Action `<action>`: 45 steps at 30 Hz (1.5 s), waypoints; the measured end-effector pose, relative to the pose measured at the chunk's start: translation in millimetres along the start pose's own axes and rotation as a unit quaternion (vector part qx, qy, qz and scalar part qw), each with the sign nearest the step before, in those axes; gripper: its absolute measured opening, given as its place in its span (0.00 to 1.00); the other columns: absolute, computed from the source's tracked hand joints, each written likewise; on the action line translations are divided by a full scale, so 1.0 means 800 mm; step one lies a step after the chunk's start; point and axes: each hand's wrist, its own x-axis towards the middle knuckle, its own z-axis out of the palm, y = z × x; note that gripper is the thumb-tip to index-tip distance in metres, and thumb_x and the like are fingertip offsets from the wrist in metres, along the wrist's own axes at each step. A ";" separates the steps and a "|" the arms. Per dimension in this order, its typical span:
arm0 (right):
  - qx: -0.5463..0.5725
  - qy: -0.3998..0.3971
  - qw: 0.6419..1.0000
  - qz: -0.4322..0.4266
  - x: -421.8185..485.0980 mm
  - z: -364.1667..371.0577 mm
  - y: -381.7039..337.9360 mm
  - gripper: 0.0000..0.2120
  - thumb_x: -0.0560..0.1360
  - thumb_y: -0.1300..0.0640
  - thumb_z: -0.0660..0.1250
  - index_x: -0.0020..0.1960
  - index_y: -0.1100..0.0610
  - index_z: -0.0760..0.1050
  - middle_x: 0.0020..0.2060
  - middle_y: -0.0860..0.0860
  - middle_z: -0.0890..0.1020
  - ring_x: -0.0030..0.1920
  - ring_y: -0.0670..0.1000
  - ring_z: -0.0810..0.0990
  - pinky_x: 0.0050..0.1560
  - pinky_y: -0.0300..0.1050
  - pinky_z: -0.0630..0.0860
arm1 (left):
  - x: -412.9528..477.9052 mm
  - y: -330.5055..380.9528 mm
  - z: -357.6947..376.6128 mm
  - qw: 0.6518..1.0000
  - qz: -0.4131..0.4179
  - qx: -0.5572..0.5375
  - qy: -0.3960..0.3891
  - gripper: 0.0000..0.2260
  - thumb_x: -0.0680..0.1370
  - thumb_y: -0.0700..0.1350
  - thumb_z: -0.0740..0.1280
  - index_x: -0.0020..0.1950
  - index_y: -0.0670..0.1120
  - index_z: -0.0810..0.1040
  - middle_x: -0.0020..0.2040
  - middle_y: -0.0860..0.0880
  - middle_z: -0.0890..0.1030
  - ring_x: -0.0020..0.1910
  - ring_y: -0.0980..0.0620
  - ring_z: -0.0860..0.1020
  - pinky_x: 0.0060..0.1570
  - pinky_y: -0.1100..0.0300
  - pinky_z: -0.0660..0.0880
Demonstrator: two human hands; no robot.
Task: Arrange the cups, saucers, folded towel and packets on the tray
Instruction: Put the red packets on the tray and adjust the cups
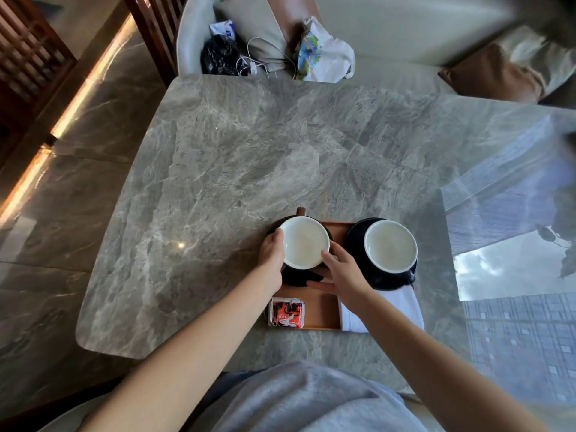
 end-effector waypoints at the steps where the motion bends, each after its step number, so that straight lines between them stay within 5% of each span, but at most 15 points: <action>1: 0.003 0.001 1.000 0.000 -0.001 0.001 0.000 0.19 0.80 0.56 0.59 0.71 0.52 0.66 0.62 0.56 0.76 0.60 0.57 0.79 0.47 0.58 0.82 | 0.002 0.001 0.001 1.000 0.005 0.010 0.000 0.17 0.79 0.53 0.58 0.63 0.46 0.73 0.50 0.48 0.73 0.49 0.48 0.72 0.59 0.51 0.73; 7: 0.035 0.019 0.999 0.020 -0.015 0.000 0.000 0.18 0.80 0.53 0.60 0.68 0.58 0.67 0.61 0.56 0.75 0.60 0.55 0.78 0.47 0.54 0.81 | 0.002 -0.001 -0.003 0.998 0.043 0.035 0.014 0.15 0.79 0.50 0.57 0.62 0.45 0.72 0.54 0.47 0.73 0.52 0.48 0.71 0.57 0.56 0.70; 12: 0.200 0.023 0.977 0.075 -0.053 -0.040 0.015 0.16 0.80 0.54 0.61 0.65 0.59 0.67 0.57 0.59 0.78 0.54 0.58 0.81 0.42 0.55 0.81 | -0.019 0.007 0.000 0.936 0.318 0.106 0.111 0.11 0.77 0.39 0.59 0.57 0.39 0.74 0.59 0.40 0.73 0.60 0.43 0.70 0.63 0.48 0.67; 16: 0.310 0.074 0.946 0.052 -0.072 -0.072 0.023 0.19 0.81 0.57 0.58 0.70 0.62 0.63 0.64 0.60 0.74 0.58 0.62 0.78 0.48 0.55 0.78 | -0.040 0.034 0.047 0.870 0.452 0.179 -0.083 0.11 0.75 0.40 0.58 0.54 0.40 0.75 0.54 0.42 0.78 0.55 0.45 0.76 0.57 0.52 0.72; 21: 0.368 0.117 0.922 0.033 -0.074 -0.083 0.025 0.18 0.81 0.54 0.56 0.69 0.59 0.64 0.64 0.54 0.72 0.63 0.60 0.75 0.54 0.53 0.74 | -0.047 0.055 0.158 0.742 0.440 0.418 -0.286 0.15 0.77 0.41 0.60 0.64 0.42 0.72 0.64 0.43 0.75 0.63 0.47 0.73 0.65 0.55 0.68; 24: 0.358 0.138 0.924 -0.006 -0.068 -0.084 0.026 0.12 0.81 0.57 0.57 0.64 0.57 0.66 0.57 0.54 0.74 0.62 0.59 0.75 0.58 0.56 0.74 | -0.043 0.045 0.197 0.649 0.372 0.573 -0.334 0.22 0.79 0.45 0.60 0.72 0.42 0.63 0.73 0.42 0.63 0.72 0.45 0.62 0.71 0.54 0.59; 26: 0.344 0.148 0.927 -0.028 -0.061 -0.083 0.023 0.15 0.81 0.59 0.57 0.67 0.57 0.64 0.52 0.53 0.76 0.62 0.59 0.75 0.59 0.56 0.74 | -0.039 0.034 0.202 0.619 0.345 0.620 -0.337 0.23 0.79 0.46 0.60 0.73 0.43 0.60 0.75 0.43 0.60 0.73 0.44 0.59 0.71 0.54 0.58; 34: 0.219 0.183 0.957 -0.060 -0.051 -0.097 0.017 0.20 0.80 0.58 0.58 0.71 0.54 0.64 0.61 0.51 0.75 0.65 0.50 0.72 0.56 0.45 0.74 | -0.035 0.027 0.179 0.688 0.328 0.569 -0.307 0.23 0.78 0.41 0.60 0.72 0.44 0.61 0.72 0.42 0.64 0.69 0.44 0.65 0.68 0.52 0.63; 39: 0.171 0.200 0.960 -0.099 -0.035 -0.119 -0.001 0.16 0.80 0.56 0.56 0.66 0.47 0.68 0.55 0.43 0.76 0.58 0.45 0.73 0.59 0.46 0.72 | -0.035 0.015 0.157 0.755 0.275 0.545 -0.240 0.20 0.77 0.45 0.61 0.67 0.43 0.64 0.68 0.42 0.67 0.65 0.45 0.68 0.63 0.52 0.66; 45: 0.083 0.195 0.969 -0.130 -0.009 -0.146 -0.024 0.16 0.81 0.51 0.56 0.67 0.51 0.70 0.63 0.51 0.76 0.63 0.51 0.74 0.67 0.53 0.69 | -0.046 -0.011 0.128 0.812 0.235 0.481 -0.231 0.25 0.77 0.45 0.62 0.72 0.48 0.58 0.69 0.43 0.69 0.65 0.44 0.71 0.65 0.50 0.67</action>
